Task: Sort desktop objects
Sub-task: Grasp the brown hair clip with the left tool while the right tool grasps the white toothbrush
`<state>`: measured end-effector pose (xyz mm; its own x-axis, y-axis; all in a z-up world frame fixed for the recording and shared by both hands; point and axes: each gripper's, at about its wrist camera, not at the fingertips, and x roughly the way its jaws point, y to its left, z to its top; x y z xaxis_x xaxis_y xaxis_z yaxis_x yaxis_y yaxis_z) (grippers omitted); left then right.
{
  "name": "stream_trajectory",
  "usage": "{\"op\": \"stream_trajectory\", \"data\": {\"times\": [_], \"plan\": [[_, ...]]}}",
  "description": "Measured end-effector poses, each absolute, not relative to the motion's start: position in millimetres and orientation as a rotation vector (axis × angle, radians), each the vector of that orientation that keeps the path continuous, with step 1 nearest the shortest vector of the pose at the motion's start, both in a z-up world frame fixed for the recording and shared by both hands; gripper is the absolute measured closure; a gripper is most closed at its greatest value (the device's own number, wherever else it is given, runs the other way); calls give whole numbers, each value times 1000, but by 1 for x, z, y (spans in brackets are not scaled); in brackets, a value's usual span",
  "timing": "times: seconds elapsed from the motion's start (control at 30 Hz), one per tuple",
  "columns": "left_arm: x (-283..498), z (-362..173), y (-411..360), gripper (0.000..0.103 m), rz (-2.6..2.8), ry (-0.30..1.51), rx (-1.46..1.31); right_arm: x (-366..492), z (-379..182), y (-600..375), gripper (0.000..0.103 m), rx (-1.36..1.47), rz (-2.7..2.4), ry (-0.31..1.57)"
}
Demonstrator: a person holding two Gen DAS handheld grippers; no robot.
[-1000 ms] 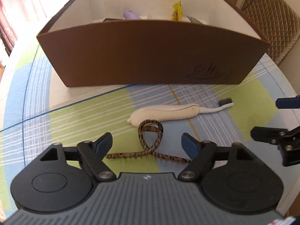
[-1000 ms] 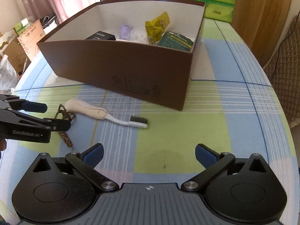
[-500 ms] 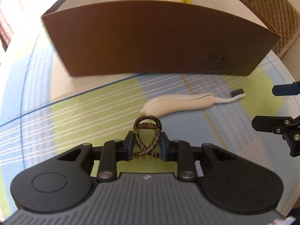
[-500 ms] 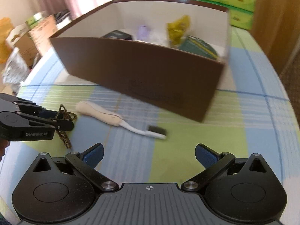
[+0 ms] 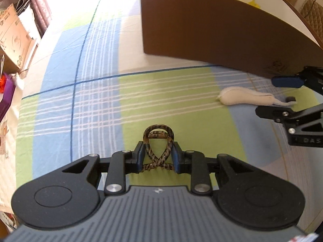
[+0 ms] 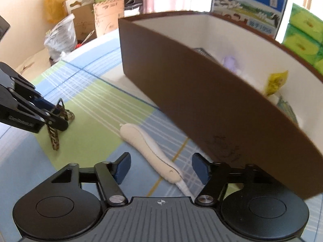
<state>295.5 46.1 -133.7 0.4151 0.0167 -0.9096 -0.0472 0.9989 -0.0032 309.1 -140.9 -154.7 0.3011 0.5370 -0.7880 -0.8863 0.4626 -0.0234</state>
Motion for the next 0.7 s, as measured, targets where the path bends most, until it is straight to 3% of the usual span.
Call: {"op": "stream_trajectory", "data": {"times": [0.1,0.2,0.7], "plan": [[293,-134,48,79,44,1139,-42,312,-161,-143,71,-492,987,854],[291,-134,47,79,42,1132,-42,309,-162,-153,86,-452,944,881],[278,-134,-3,79,-178,1111,-12,266,-144,-235,86,-318,758,1020]]}}
